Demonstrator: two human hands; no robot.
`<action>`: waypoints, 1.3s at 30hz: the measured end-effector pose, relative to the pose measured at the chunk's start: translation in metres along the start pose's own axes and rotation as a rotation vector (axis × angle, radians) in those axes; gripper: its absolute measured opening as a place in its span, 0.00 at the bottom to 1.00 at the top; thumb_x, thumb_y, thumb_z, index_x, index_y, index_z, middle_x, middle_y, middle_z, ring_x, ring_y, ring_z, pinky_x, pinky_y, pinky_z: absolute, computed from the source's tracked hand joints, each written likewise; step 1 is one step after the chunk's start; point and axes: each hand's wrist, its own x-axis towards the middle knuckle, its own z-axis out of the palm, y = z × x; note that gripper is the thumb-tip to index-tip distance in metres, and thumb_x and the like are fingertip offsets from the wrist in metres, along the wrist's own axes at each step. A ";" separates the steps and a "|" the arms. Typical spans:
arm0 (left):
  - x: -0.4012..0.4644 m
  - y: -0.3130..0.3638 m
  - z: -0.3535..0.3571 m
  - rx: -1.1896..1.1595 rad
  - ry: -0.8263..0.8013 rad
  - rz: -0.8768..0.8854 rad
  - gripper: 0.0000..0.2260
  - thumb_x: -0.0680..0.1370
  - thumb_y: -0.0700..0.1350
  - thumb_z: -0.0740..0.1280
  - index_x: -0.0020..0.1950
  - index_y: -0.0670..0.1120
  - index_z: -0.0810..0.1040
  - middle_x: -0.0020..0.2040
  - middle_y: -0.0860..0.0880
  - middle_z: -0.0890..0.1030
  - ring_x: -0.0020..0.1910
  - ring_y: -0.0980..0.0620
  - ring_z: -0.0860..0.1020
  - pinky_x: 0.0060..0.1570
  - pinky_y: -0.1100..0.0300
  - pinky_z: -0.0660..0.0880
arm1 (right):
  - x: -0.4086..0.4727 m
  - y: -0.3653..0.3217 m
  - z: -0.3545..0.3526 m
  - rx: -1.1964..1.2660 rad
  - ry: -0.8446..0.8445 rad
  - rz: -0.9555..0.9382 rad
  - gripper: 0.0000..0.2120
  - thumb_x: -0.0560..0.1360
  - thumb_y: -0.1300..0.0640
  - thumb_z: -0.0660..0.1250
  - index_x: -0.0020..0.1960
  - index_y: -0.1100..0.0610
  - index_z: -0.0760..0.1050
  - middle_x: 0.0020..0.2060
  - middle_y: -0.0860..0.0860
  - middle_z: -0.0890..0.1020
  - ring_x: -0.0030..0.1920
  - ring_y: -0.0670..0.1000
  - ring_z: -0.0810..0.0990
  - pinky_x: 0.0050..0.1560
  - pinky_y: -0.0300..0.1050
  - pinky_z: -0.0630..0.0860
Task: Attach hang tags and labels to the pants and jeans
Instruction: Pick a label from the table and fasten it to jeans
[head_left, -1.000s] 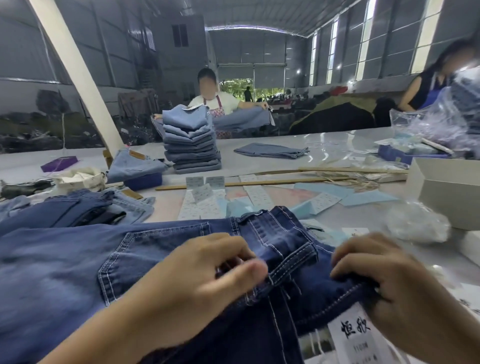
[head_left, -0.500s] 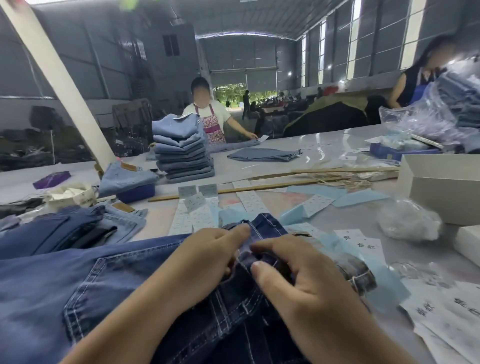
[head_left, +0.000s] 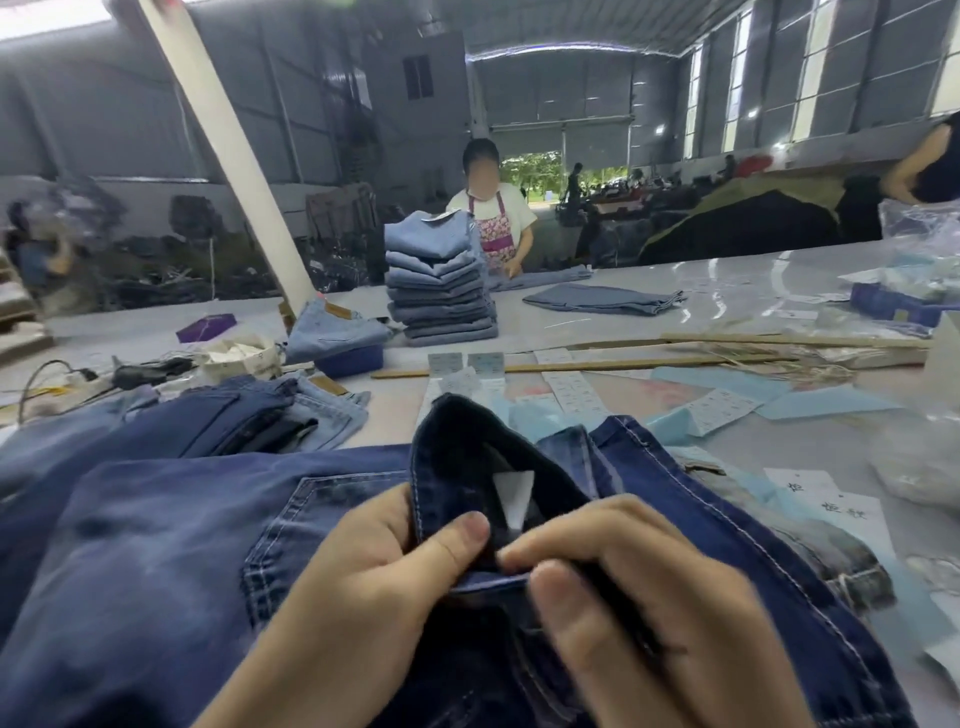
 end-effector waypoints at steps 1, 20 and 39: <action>-0.004 -0.002 0.001 0.006 0.022 0.002 0.11 0.72 0.52 0.70 0.51 0.51 0.84 0.48 0.45 0.86 0.49 0.46 0.85 0.52 0.48 0.79 | -0.001 0.001 -0.002 0.066 0.016 0.111 0.07 0.72 0.48 0.65 0.39 0.47 0.81 0.30 0.40 0.78 0.32 0.41 0.78 0.34 0.26 0.68; -0.014 -0.001 0.019 0.437 0.341 0.144 0.16 0.73 0.38 0.70 0.47 0.61 0.76 0.34 0.57 0.80 0.21 0.56 0.72 0.22 0.64 0.70 | 0.015 0.002 0.011 -0.444 -0.309 0.501 0.13 0.72 0.42 0.55 0.50 0.41 0.76 0.53 0.33 0.62 0.55 0.39 0.55 0.58 0.41 0.56; -0.002 0.001 0.011 0.300 0.175 0.084 0.10 0.72 0.61 0.70 0.40 0.55 0.81 0.29 0.56 0.80 0.27 0.61 0.76 0.29 0.67 0.70 | 0.009 0.007 0.011 -0.481 -0.500 0.411 0.26 0.66 0.45 0.44 0.63 0.28 0.56 0.59 0.30 0.58 0.60 0.42 0.55 0.65 0.44 0.56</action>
